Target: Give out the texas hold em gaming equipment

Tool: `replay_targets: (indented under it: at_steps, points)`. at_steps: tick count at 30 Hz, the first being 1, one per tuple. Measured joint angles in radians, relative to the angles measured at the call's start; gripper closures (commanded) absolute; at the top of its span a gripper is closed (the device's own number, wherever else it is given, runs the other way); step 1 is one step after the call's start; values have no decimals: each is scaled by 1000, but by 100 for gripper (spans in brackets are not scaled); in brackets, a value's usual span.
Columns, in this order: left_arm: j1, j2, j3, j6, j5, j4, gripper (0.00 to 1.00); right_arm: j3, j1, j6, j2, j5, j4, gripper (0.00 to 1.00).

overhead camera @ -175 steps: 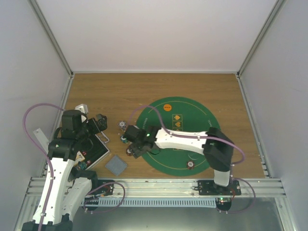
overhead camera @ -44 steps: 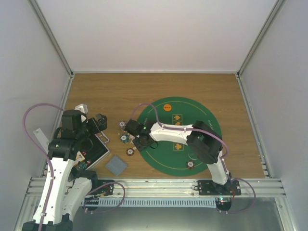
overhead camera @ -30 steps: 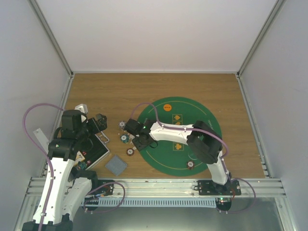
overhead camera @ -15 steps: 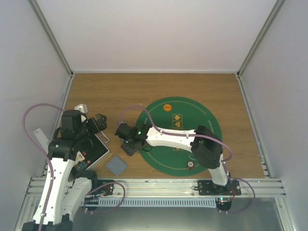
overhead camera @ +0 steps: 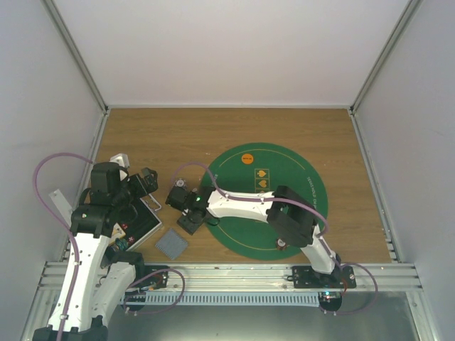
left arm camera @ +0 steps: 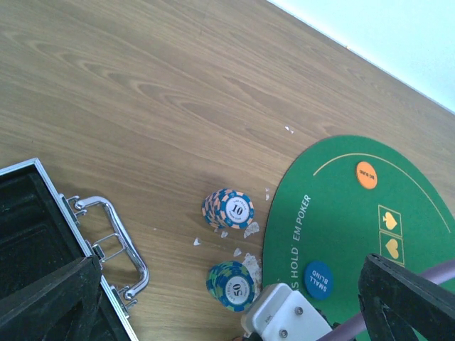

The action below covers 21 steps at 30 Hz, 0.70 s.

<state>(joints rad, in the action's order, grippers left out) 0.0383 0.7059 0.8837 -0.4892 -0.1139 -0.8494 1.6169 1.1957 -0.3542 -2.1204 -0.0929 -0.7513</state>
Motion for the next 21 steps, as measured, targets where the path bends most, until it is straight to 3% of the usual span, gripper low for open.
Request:
replay_targets:
  at_steps: [21]
  points:
    - [0,0,0,0,-1,0,1,27,8,14,-59,24,-22,35]
